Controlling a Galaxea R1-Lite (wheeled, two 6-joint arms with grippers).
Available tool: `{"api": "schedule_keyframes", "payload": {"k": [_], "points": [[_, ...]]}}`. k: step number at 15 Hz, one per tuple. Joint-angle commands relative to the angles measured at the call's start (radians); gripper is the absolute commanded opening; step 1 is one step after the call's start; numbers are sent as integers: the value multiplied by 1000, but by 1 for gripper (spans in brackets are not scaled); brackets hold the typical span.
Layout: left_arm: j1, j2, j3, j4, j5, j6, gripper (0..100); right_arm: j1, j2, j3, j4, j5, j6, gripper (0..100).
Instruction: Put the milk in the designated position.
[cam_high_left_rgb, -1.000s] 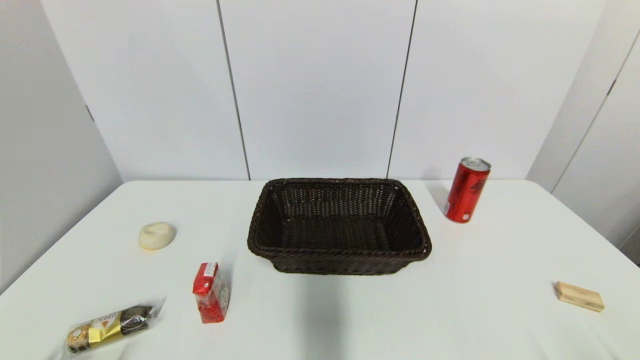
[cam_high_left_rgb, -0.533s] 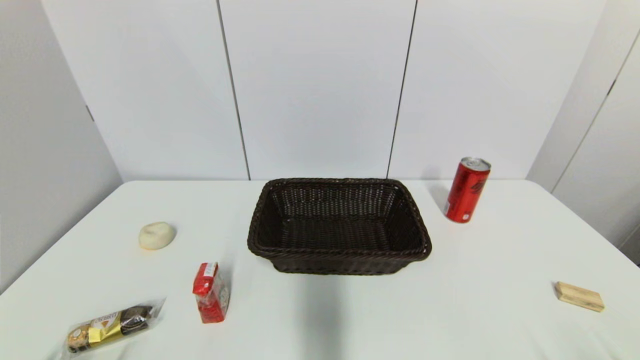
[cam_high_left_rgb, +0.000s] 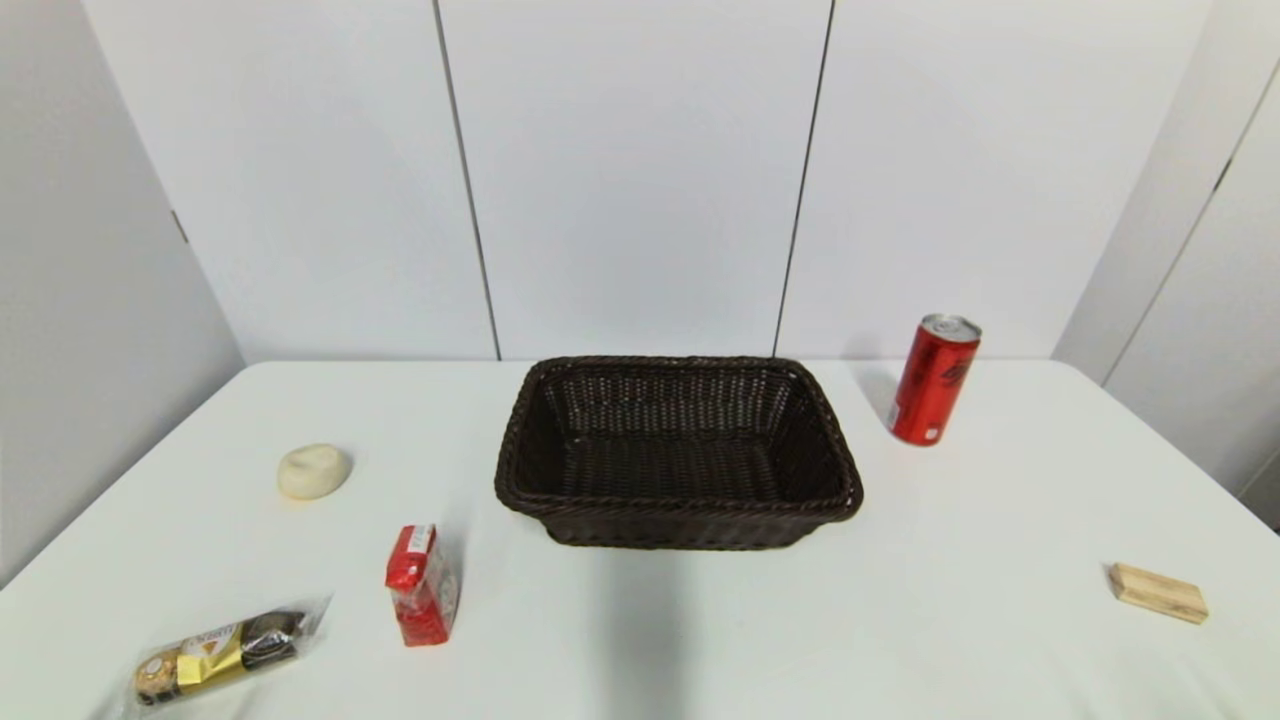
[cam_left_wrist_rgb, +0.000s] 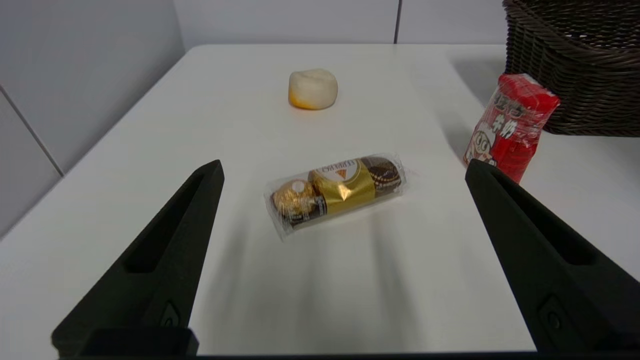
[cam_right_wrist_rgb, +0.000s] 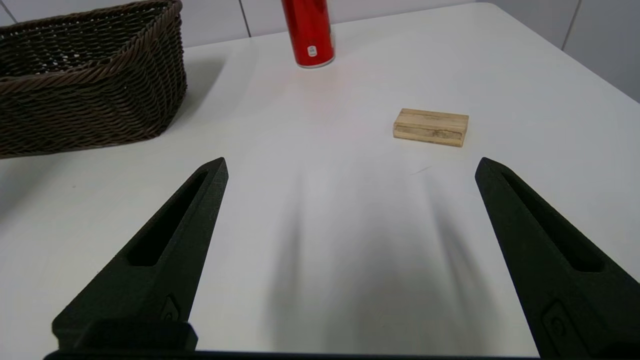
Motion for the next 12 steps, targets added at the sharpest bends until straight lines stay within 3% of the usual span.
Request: {"api": "schedule_keyframes", "payload": {"k": [1, 5, 12], "points": [[-1, 274, -111, -12, -163, 139, 100, 0, 1, 0, 0, 0, 1, 100], [0, 507, -182, -20, -448, 285, 100, 0, 1, 0, 0, 0, 1, 100], [-1, 998, -332, -61, -747, 587, 100, 0, 1, 0, 0, 0, 1, 100]]}}
